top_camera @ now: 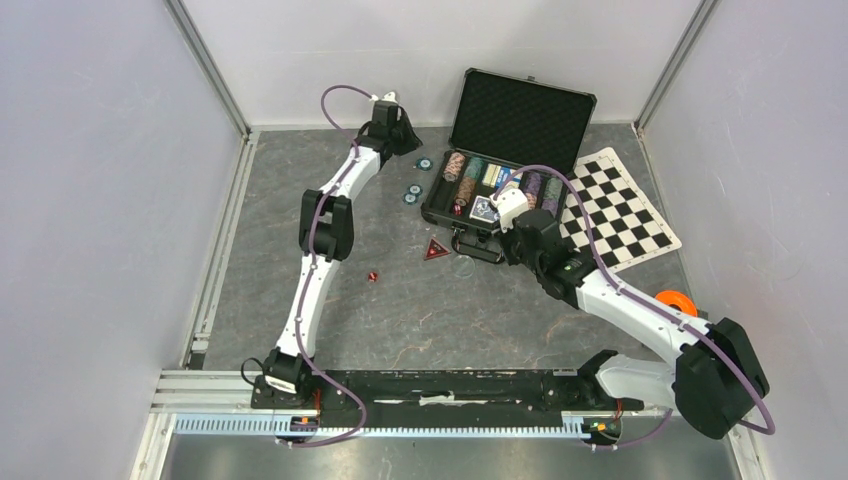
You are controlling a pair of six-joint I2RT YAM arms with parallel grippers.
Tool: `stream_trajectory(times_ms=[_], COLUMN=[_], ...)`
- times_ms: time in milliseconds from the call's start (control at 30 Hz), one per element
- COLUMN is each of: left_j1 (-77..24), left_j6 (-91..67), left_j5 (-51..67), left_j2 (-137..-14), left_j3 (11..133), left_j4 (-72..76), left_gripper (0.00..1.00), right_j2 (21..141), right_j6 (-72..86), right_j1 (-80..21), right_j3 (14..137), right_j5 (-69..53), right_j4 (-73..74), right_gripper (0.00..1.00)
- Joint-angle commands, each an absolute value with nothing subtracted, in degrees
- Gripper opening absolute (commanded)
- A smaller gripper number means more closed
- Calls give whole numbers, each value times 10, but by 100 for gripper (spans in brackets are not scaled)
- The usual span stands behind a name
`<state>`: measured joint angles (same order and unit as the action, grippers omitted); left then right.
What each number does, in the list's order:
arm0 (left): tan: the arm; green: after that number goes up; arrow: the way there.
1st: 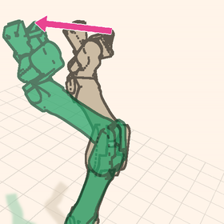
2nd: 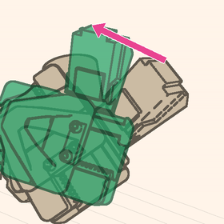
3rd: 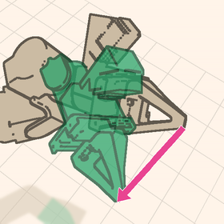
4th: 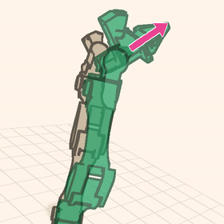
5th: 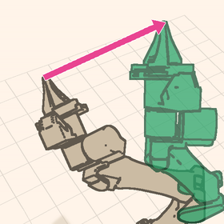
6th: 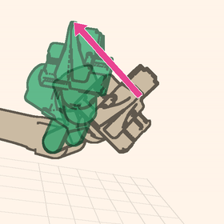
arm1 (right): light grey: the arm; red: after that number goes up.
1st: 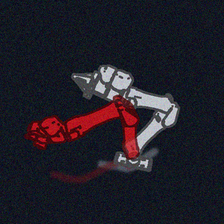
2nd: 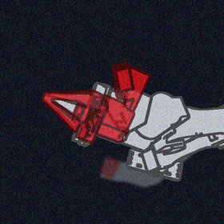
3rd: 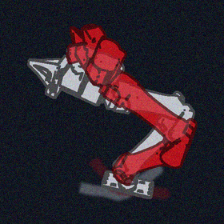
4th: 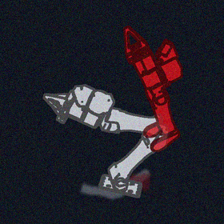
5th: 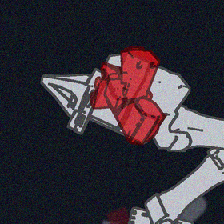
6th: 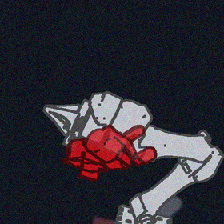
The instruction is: Pack up texas hold em set
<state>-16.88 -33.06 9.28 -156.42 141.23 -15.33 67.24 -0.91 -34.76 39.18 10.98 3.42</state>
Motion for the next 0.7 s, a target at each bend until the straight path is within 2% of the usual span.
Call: stream_trajectory(times_ms=[0,400,667], left_j1=[-169,-172,-186], left_j6=[-326,-284,-162], left_j5=[103,116,69], left_j2=[-1587,-1604,-1578], left_j3=[1470,1489,1486], left_j4=[-183,-276,-350], left_gripper=[3,2,2], right_j2=[667,654,641], right_j6=[-12,-3,-1], right_j1=[-348,-348,-348], right_j3=[390,380,376], right_j5=[97,84,73], right_j4=[4,4,8], right_gripper=[28,27,28])
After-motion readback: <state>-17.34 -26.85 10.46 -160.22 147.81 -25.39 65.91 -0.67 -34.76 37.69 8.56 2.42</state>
